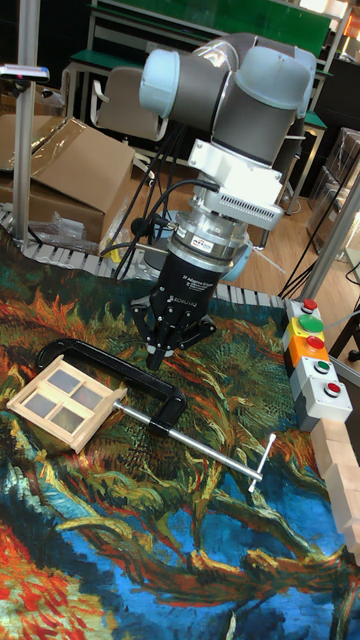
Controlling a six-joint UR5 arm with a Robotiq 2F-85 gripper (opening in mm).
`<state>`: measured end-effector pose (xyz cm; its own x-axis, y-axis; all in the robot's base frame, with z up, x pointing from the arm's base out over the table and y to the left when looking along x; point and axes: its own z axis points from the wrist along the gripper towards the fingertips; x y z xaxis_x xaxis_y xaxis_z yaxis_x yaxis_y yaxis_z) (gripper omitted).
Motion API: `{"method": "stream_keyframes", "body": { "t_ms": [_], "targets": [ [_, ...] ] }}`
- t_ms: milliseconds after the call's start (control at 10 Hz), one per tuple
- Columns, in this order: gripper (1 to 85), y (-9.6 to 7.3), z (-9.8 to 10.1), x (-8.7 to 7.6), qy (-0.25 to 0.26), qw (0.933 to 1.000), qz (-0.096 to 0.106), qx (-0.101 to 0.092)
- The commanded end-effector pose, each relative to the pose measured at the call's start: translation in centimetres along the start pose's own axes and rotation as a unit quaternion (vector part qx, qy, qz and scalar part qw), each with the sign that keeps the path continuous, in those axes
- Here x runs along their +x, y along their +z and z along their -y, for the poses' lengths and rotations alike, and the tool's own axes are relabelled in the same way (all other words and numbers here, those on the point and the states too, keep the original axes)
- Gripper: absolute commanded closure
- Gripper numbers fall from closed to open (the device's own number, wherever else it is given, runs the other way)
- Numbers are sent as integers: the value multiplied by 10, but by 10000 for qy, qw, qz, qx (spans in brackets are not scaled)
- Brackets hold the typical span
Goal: Open a sliding window
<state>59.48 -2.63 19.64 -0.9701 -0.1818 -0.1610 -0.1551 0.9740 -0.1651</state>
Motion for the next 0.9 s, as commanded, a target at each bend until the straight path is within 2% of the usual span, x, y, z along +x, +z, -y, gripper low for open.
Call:
{"method": "stream_keyframes", "body": {
  "t_ms": [0, 400, 500, 600, 700, 800],
  "targets": [
    [843, -3, -2, -4, 20, 10000, 37, -67],
    [843, -11, -7, -25, 164, 9989, 313, -307],
    [843, -12, -17, -27, 22, 9978, 354, -560],
    [843, -13, -33, -26, 34, 9954, 353, -894],
    [843, -13, -39, -28, -146, 9940, 379, -1014],
    [843, -11, -34, -23, -346, 9952, 287, -871]
  ]
}}
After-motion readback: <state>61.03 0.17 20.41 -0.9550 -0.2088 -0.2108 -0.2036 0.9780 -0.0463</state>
